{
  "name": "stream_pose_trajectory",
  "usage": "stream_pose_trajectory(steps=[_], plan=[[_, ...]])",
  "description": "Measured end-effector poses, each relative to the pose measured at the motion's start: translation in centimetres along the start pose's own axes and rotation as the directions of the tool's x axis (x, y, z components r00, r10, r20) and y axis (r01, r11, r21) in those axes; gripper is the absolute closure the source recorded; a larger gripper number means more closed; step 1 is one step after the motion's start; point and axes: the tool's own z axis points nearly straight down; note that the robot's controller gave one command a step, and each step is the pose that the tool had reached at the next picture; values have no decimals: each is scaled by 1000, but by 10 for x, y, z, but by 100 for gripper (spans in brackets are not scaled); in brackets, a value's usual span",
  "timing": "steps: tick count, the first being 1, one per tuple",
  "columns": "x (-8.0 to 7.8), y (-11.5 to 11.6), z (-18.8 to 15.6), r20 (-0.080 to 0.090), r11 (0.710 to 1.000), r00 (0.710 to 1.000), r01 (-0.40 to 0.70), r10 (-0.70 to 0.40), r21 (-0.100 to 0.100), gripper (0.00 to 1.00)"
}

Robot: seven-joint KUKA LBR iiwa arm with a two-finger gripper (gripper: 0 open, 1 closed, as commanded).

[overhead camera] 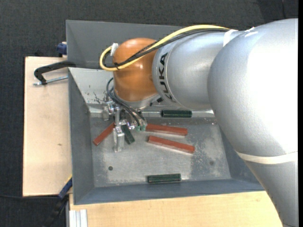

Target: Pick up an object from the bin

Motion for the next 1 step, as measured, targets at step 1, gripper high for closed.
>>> stream_pose_trajectory(steps=[1], plan=[[4,-19,26,2,988,988,151,-151,0,100]])
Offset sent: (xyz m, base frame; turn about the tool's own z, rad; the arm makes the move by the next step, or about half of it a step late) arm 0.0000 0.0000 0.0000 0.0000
